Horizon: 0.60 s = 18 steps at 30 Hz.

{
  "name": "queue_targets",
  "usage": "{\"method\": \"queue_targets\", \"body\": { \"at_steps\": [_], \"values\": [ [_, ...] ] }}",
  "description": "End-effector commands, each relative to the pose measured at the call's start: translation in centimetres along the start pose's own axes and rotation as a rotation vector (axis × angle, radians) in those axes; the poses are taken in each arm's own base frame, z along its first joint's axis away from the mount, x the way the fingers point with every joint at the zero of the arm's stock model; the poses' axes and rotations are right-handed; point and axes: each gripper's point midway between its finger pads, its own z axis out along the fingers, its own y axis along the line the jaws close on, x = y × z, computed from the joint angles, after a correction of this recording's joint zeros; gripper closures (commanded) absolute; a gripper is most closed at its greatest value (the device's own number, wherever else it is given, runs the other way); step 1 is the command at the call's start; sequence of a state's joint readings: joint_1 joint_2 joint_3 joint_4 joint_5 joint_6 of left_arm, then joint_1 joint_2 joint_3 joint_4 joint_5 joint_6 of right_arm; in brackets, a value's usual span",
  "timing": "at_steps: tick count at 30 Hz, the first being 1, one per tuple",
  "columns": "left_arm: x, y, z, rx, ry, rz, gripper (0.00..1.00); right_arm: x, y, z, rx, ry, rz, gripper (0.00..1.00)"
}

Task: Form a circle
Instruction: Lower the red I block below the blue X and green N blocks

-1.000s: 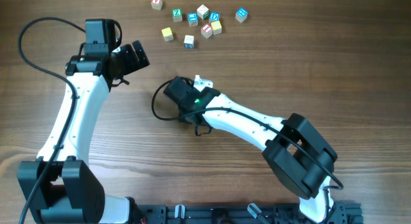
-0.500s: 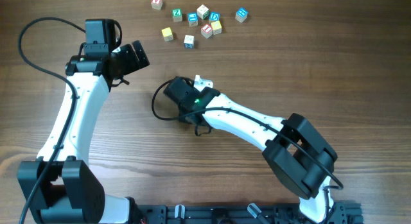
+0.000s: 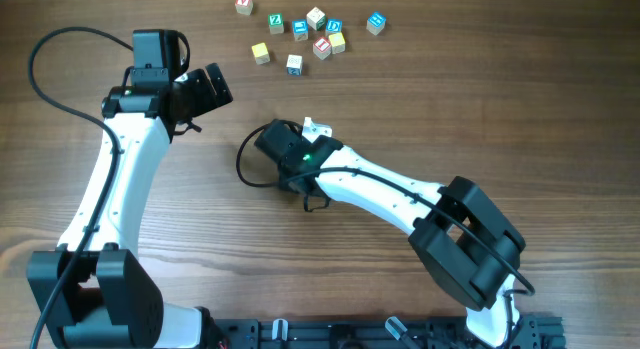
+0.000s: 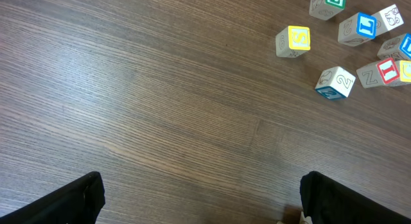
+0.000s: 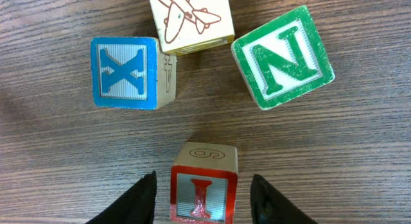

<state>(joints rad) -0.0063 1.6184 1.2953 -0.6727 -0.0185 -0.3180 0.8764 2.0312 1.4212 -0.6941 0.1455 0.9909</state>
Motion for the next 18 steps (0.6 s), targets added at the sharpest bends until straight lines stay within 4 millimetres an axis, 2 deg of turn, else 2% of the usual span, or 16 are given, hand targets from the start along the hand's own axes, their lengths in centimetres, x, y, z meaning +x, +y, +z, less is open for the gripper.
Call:
{"method": "queue_targets", "body": {
  "at_steps": [1,11,14,18],
  "values": [
    [-0.1,0.3,0.1,-0.010,-0.004,-0.012,0.00,0.6,-0.3,0.5,0.011,0.022,0.003,0.52],
    [-0.1,0.3,0.1,-0.010,-0.004,-0.012,0.00,1.5,0.2,0.5,-0.020,0.071,0.003,0.53],
    [-0.1,0.3,0.1,-0.010,-0.004,-0.012,0.00,1.7,0.3,0.5,-0.028,0.083,0.004,0.60],
    [-0.1,0.3,0.1,-0.010,-0.004,-0.012,0.00,1.6,0.3,0.5,-0.024,0.077,0.004,0.64]
  ]
}}
